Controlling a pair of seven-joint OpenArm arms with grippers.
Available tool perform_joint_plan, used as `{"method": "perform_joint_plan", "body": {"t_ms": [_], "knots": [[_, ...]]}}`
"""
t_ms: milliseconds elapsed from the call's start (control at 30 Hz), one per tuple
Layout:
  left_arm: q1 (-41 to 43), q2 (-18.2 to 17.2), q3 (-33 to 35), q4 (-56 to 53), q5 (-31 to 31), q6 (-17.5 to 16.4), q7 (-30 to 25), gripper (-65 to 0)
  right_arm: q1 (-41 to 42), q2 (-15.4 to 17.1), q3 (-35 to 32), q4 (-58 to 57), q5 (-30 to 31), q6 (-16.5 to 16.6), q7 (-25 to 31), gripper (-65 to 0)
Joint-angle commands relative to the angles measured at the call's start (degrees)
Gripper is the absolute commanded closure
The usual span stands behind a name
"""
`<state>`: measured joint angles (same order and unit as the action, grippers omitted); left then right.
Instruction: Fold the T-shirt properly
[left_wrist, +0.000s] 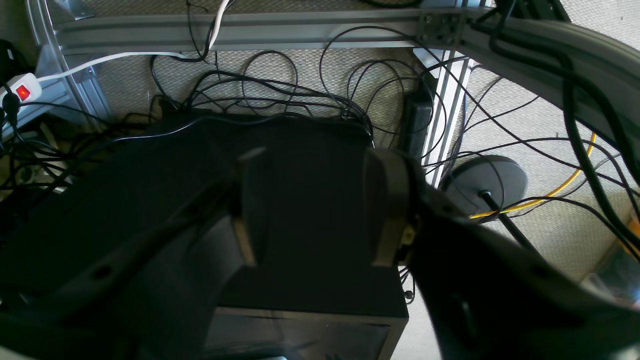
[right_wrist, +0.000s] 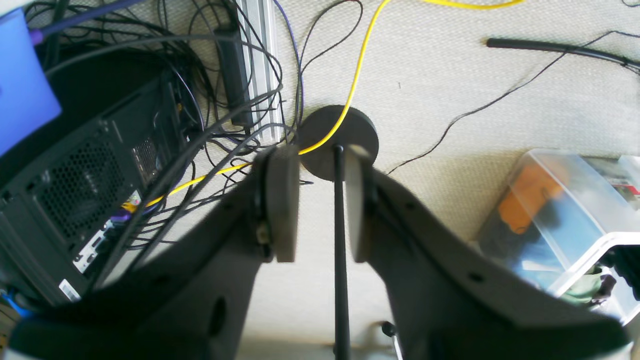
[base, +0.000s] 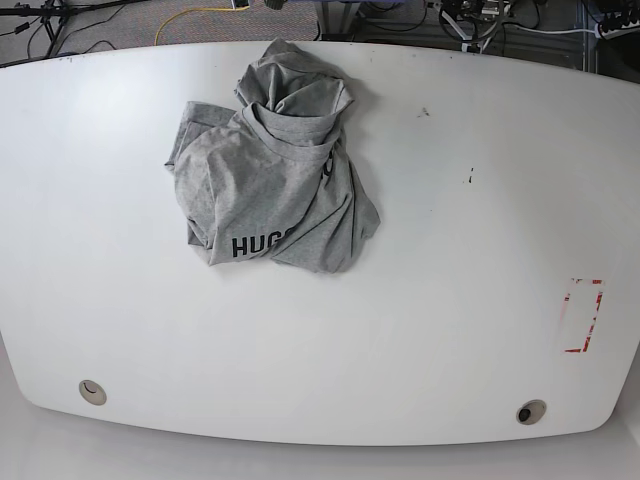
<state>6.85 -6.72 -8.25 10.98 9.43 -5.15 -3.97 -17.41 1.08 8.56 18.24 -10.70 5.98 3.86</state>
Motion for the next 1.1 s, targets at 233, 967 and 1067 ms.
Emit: {"method": "perform_joint_plan", "body": {"t_ms": [233, 967, 1067], "knots": [[0.23, -0.46, 0.0, 0.42, 0.24, 0.08, -0.14, -27.3, -1.12, 0.11, 0.09, 0.33, 0.22, -0.18, 0.1, -14.9], [0.14, -0.21, 0.05, 0.62, 0.32, 0.13, -0.64, -27.2, -1.25, 0.28, -0.07, 0.08, 0.44, 0.21, 0.42, -14.4], [0.14, -0.08, 0.07, 0.86, 0.17, 0.05, -0.61, -26.9, -1.23, 0.22, -0.16, 0.2, 0.55, 0.24, 0.46, -13.7]]}}
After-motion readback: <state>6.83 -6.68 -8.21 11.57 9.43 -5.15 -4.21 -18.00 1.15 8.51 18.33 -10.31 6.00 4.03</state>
